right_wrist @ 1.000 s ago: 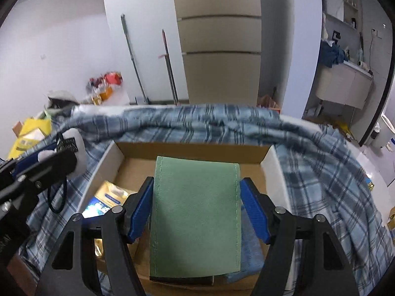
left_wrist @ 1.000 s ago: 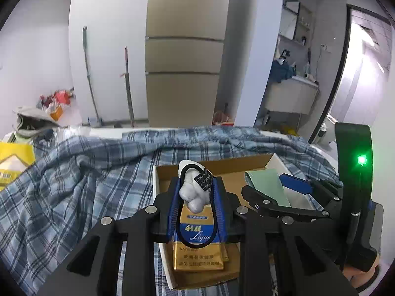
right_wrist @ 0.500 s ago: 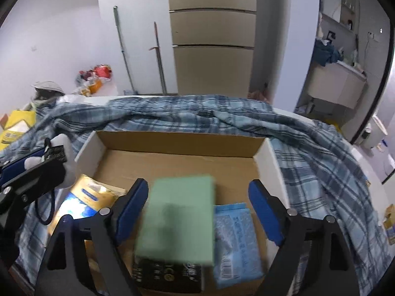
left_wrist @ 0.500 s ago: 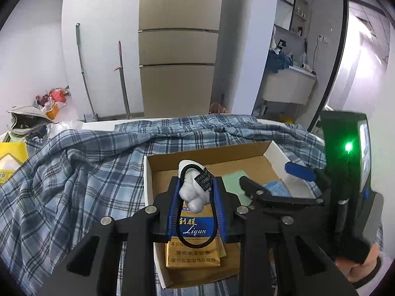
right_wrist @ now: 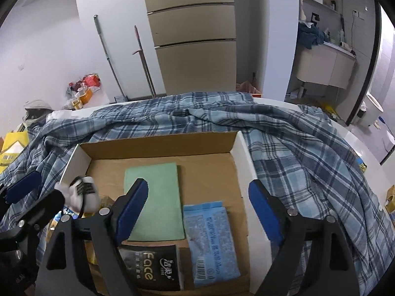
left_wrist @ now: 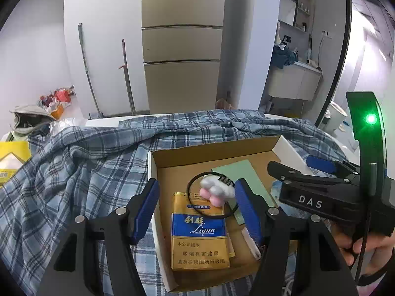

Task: Organize soft objects
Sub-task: 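Lower earphones into box with left tool while right tool drops green card in, then raise both tools out of the box and back toward the cable, then close the right tool on the coiled white USB cable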

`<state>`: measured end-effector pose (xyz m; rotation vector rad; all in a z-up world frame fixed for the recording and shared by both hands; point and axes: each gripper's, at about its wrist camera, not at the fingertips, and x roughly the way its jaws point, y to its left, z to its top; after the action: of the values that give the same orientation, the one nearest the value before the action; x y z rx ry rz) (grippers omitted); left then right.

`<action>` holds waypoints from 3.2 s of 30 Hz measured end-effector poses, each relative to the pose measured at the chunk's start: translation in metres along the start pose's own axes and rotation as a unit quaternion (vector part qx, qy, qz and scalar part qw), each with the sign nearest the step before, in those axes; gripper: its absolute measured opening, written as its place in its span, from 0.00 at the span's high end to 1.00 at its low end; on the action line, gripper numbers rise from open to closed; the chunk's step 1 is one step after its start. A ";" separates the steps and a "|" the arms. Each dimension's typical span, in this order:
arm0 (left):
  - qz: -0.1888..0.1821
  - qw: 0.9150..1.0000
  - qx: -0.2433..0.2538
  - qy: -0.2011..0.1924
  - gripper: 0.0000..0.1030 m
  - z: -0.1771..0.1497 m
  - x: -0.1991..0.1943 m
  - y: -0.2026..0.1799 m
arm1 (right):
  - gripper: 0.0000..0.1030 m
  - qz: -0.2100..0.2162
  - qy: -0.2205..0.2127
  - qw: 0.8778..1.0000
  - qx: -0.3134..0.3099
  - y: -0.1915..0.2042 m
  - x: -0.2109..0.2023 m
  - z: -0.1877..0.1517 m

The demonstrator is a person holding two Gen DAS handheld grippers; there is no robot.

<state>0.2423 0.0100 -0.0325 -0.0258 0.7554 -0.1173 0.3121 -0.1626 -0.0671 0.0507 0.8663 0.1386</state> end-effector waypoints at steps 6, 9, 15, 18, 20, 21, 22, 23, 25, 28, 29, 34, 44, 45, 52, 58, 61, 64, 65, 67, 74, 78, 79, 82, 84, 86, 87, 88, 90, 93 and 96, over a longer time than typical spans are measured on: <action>0.003 1.000 0.004 -0.017 0.36 0.004 -0.010 -0.003 | 0.20 -0.020 -0.014 1.000 0.011 -0.014 -0.014 0.007; 0.007 0.999 -0.003 -0.043 0.36 0.007 -0.027 -0.004 | 0.20 -0.025 -0.033 0.999 0.006 -0.015 -0.030 0.014; 0.004 0.997 -0.007 -0.080 0.36 0.009 -0.073 -0.009 | 0.20 -0.028 -0.076 0.997 -0.015 -0.010 -0.085 0.013; 0.007 0.994 -0.006 -0.112 0.36 0.005 -0.111 -0.012 | 0.20 -0.030 -0.101 0.994 -0.028 -0.008 -0.117 0.005; 0.014 0.992 -0.017 -0.125 0.36 0.003 -0.136 -0.011 | 0.20 -0.023 -0.115 0.993 -0.027 -0.008 -0.138 0.000; 0.010 0.990 -0.021 -0.136 0.36 0.002 -0.149 -0.010 | 0.20 -0.017 -0.123 0.992 -0.025 -0.007 -0.148 -0.003; 0.008 0.989 -0.020 -0.148 0.36 0.000 -0.161 -0.010 | 0.20 -0.012 -0.132 0.991 -0.024 -0.006 -0.158 -0.006; 0.013 0.987 -0.016 -0.161 0.36 -0.003 -0.173 -0.012 | 0.20 -0.007 -0.142 0.990 -0.019 -0.006 -0.168 -0.009; 0.024 0.983 -0.006 -0.183 0.36 -0.008 -0.194 -0.016 | 0.20 0.007 -0.158 0.987 -0.012 -0.003 -0.187 -0.015; 0.018 0.979 0.000 -0.203 0.31 -0.021 -0.220 -0.020 | 0.20 0.024 -0.174 0.984 -0.020 0.003 -0.211 -0.024; 0.009 0.979 -0.006 -0.204 0.30 -0.026 -0.225 -0.020 | 0.20 0.024 -0.180 0.983 -0.023 0.006 -0.218 -0.029; 0.014 0.975 0.004 -0.223 0.24 -0.057 -0.238 -0.023 | 0.20 0.028 -0.193 0.980 -0.028 0.011 -0.238 -0.056; 0.017 0.969 0.012 -0.246 0.11 -0.101 -0.218 -0.011 | 0.20 -0.002 -0.185 0.982 -0.033 0.009 -0.226 -0.090; 0.009 0.969 0.008 -0.246 0.11 -0.105 -0.213 -0.009 | 0.20 -0.005 -0.181 0.983 -0.031 0.008 -0.223 -0.093; 0.003 0.978 0.002 -0.211 0.11 -0.119 -0.176 -0.001 | 0.20 -0.006 -0.131 0.991 -0.038 0.012 -0.190 -0.117; 0.013 0.982 0.035 -0.185 0.00 -0.128 -0.154 -0.013 | 0.20 0.012 -0.051 0.998 -0.038 0.018 -0.154 -0.128; 0.013 0.981 0.030 -0.190 0.00 -0.129 -0.155 -0.011 | 0.20 0.034 0.001 0.999 -0.029 0.022 -0.135 -0.132; 0.011 0.981 0.011 -0.196 0.00 -0.129 -0.158 -0.003 | 0.20 0.058 0.037 0.997 -0.017 0.026 -0.120 -0.136; 0.012 0.981 0.004 -0.195 0.00 -0.129 -0.158 -0.001 | 0.20 0.059 0.046 0.997 -0.015 0.028 -0.116 -0.137; 0.011 0.982 -0.010 -0.188 0.00 -0.128 -0.156 0.005 | 0.22 0.059 0.062 0.996 -0.015 0.031 -0.109 -0.139; 0.010 0.983 -0.012 -0.182 0.00 -0.129 -0.156 0.008 | 0.33 0.102 0.129 0.986 -0.011 0.046 -0.087 -0.143; 0.011 0.983 -0.007 -0.182 0.00 -0.128 -0.156 0.007 | 0.43 0.118 0.149 0.982 -0.021 0.054 -0.081 -0.150; 0.011 0.984 -0.008 -0.180 0.00 -0.129 -0.156 0.007 | 0.49 0.120 0.148 0.981 -0.023 0.056 -0.080 -0.151; 0.008 0.985 -0.013 -0.173 0.00 -0.128 -0.154 0.007 | 0.70 0.130 0.139 0.981 -0.027 0.057 -0.084 -0.149; 0.008 0.985 -0.015 -0.170 0.00 -0.128 -0.153 0.008 | 0.77 0.120 0.127 0.984 -0.031 0.058 -0.087 -0.145; 0.008 0.985 -0.015 -0.170 0.00 -0.128 -0.153 0.008 | 0.77 0.122 0.125 0.984 -0.033 0.054 -0.089 -0.141; 0.008 0.985 -0.015 -0.170 0.00 -0.128 -0.153 0.008 | 0.78 0.122 0.122 0.984 -0.036 0.052 -0.091 -0.138; 0.008 0.985 -0.015 -0.170 0.00 -0.128 -0.154 0.008 | 0.78 0.117 0.118 0.985 -0.040 0.049 -0.094 -0.136; 0.008 0.985 -0.015 -0.171 0.00 -0.127 -0.153 0.008 | 0.78 0.095 0.109 0.988 -0.063 0.046 -0.098 -0.130; 0.008 0.985 -0.014 -0.170 0.00 -0.127 -0.153 0.008 | 0.78 0.058 0.106 0.987 -0.102 0.039 -0.101 -0.121; 0.008 0.985 -0.016 -0.169 0.00 -0.127 -0.152 0.008 | 0.78 0.049 0.132 0.979 -0.144 0.033 -0.093 -0.115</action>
<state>0.0461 0.0378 -0.0220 -0.0686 0.4177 -0.0823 0.1621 -0.1447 -0.0678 -0.2008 1.1011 0.3691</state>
